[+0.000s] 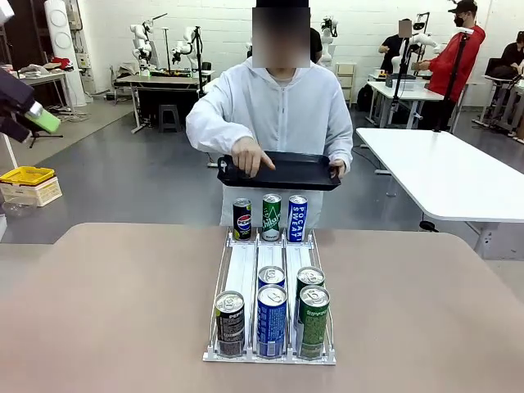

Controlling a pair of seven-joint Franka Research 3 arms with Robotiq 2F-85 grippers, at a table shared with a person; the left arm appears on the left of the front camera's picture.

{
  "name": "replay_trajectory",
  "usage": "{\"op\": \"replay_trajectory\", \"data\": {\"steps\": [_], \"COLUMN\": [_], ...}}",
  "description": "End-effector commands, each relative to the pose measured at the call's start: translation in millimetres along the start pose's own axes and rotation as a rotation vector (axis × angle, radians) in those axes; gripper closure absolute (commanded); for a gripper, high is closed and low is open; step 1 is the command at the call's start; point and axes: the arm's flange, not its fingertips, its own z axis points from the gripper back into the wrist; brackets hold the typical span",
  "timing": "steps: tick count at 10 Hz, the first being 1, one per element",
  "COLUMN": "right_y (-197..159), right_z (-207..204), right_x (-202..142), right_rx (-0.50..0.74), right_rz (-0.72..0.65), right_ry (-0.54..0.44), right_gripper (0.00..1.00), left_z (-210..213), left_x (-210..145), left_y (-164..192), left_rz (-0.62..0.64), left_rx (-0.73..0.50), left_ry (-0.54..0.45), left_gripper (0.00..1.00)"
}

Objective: Retrieve and hand over the desired beverage to the person.
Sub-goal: Pick up another can of the same type that the person held from the Automatic Can Dispenser.

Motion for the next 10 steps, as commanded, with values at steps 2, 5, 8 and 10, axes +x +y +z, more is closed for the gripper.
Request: {"op": "replay_trajectory", "data": {"steps": [2,5,8,10], "right_y": [-0.1,-0.1,-0.1,-0.1], "right_z": [-0.7,-0.7,-0.7,-0.7], "right_x": [2.0,2.0,2.0,2.0], "right_rx": [0.034,0.034,0.034,0.034], "right_rz": [0.008,0.008,0.008,0.008], "right_ry": [-0.018,-0.018,-0.018,-0.018], "right_gripper": [0.00,0.00,0.00,0.00], "left_z": [-1.0,-0.8,-5.5,-5.5], "left_x": [0.0,2.2,-1.3,-1.3], "left_y": [-14.9,-17.3,-21.0,-21.0], "left_rz": [-0.107,-0.174,-0.136,-0.136], "left_rx": [0.007,0.024,0.009,0.009], "left_ry": [0.029,0.113,0.072,0.072], "left_gripper": [0.00,0.00,0.00,0.00]}}
